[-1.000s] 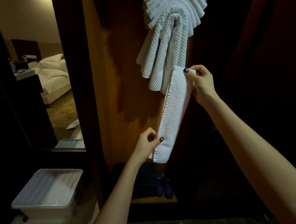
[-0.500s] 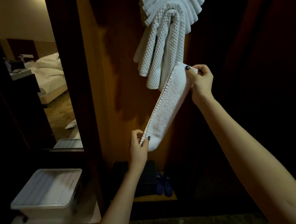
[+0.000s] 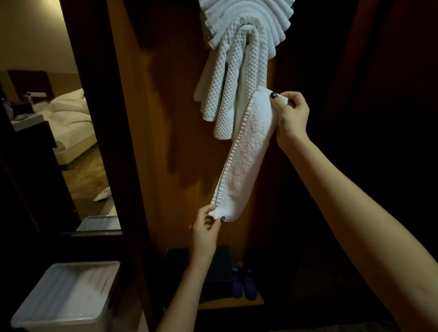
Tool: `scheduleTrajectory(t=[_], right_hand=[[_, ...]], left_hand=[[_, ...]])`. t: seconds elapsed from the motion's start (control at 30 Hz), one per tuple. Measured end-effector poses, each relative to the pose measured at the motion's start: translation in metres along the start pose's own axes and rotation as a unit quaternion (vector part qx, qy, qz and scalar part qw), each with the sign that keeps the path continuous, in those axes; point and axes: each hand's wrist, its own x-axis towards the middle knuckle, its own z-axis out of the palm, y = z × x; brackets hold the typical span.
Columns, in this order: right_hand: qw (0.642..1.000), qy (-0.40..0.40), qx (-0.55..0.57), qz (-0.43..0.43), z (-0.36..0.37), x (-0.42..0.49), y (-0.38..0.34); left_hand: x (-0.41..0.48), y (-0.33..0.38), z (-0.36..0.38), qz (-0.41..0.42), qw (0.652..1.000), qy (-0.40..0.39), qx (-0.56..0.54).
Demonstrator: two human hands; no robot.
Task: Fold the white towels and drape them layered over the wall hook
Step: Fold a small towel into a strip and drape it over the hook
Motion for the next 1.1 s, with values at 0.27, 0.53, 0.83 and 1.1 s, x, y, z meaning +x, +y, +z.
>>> scheduleTrajectory(t=[0.27,0.53,0.83,1.1], right_hand=[[1.000,-0.014,0.012,0.020,0.005,0.000,0.006],[1.000,-0.004,0.015,0.012,0.008,0.002,0.006],[1.000,0.007,-0.014,-0.008,0.000,0.009,0.009],[0.998,-0.022,-0.042,-0.029,-0.001,0.014,0.009]], left_hand=[[0.010,0.003,-0.002,-0.082,0.984,0.031,-0.153],[0.016,0.003,-0.016,-0.046,0.988,0.024,-0.146],[0.014,-0.003,-0.023,0.000,0.993,-0.064,-0.098],[0.010,0.000,-0.021,0.027,0.996,-0.065,-0.046]])
